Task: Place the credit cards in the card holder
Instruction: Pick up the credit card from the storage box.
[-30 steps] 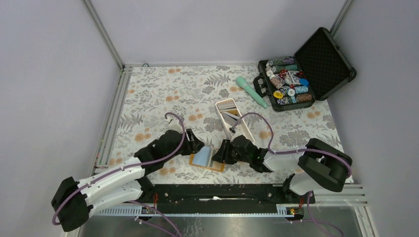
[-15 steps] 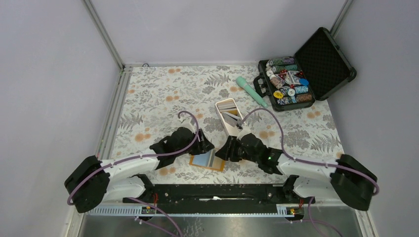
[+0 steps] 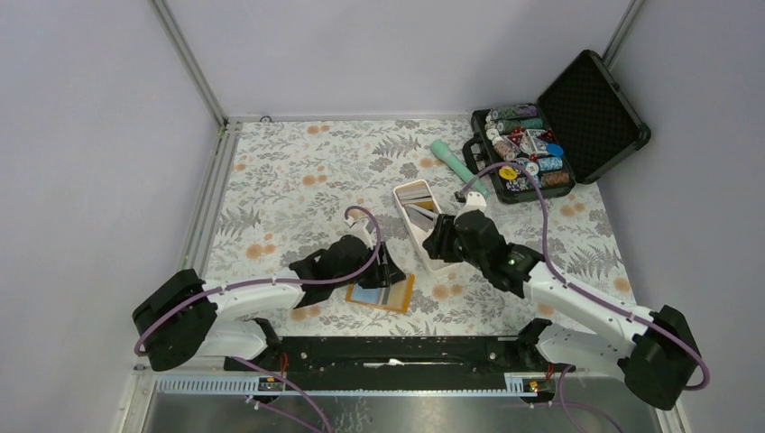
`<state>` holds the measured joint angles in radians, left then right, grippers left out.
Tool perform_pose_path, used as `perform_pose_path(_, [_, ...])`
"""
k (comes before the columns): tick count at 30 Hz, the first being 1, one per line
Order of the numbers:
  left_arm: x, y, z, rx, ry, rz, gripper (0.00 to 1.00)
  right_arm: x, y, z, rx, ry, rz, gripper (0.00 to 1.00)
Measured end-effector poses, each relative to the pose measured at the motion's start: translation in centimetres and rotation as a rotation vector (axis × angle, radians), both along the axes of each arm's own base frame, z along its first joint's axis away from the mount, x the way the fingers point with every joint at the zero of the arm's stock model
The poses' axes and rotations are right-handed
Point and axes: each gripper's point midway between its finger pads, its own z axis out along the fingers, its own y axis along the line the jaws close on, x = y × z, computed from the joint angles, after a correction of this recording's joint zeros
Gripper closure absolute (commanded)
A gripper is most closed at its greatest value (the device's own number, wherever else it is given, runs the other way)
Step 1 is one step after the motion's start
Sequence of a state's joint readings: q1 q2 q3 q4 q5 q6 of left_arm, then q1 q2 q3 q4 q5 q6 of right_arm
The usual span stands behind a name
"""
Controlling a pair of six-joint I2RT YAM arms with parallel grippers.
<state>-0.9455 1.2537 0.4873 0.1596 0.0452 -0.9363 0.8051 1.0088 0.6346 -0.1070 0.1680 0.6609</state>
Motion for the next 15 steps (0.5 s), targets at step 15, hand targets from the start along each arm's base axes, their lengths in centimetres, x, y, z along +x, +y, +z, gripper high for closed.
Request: perform_pose_path(15, [2.2, -2.5, 5.8, -0.083, -0.075, 0.017, 0.48, 6.2, -2.0, -3.1, -0.202, 0.045, 0.061, 0.52])
